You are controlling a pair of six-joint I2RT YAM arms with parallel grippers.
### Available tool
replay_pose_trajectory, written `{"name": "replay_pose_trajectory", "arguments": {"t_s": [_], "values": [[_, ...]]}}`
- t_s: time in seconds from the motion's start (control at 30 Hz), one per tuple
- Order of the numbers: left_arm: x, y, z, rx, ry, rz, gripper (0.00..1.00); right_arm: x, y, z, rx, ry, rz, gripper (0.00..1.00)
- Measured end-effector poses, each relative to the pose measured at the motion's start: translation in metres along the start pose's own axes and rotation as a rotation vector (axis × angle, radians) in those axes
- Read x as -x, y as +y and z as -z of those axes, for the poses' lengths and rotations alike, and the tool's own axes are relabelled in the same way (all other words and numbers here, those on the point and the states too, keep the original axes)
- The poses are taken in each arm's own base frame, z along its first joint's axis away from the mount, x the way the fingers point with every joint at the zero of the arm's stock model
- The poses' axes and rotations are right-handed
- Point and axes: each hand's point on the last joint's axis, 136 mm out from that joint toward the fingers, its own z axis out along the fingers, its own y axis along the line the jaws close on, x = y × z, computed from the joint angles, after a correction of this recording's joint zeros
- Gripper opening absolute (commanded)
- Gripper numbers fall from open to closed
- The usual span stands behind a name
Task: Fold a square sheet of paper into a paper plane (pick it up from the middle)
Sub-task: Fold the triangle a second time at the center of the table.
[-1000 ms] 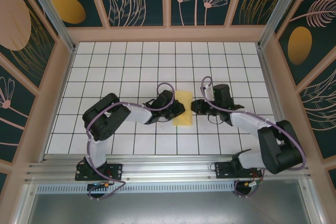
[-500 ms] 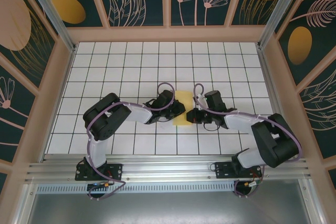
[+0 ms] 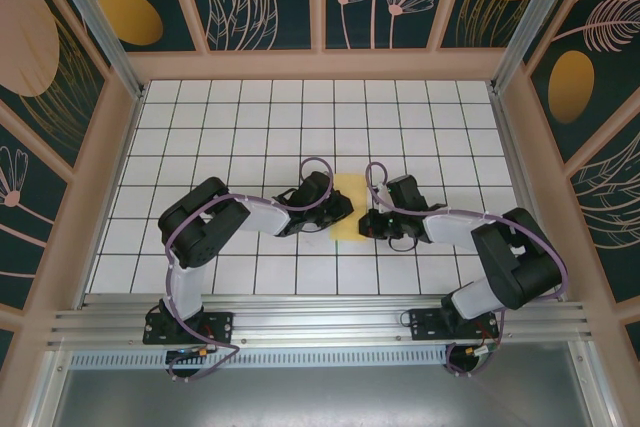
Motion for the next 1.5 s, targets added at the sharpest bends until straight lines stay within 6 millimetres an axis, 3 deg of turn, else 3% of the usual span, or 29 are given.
{"name": "replay_pose_trajectory", "arguments": {"t_s": [0.77,1.13,1.3,1.5], "values": [[-0.002,-0.002,-0.002,-0.013,0.015,-0.002,0.14,-0.025,-0.008,0.008,-0.008,0.048,-0.058,0.1],[-0.002,-0.002,-0.002,-0.015,0.015,-0.002,0.14,-0.021,-0.016,0.019,-0.085,0.011,-0.061,0.1],[-0.002,-0.002,-0.002,-0.015,0.015,-0.002,0.14,-0.008,0.004,0.033,-0.033,-0.047,-0.039,0.1],[-0.002,-0.002,-0.002,-0.015,0.015,-0.002,0.14,0.0,0.025,0.026,0.05,-0.038,-0.042,0.1]]}}
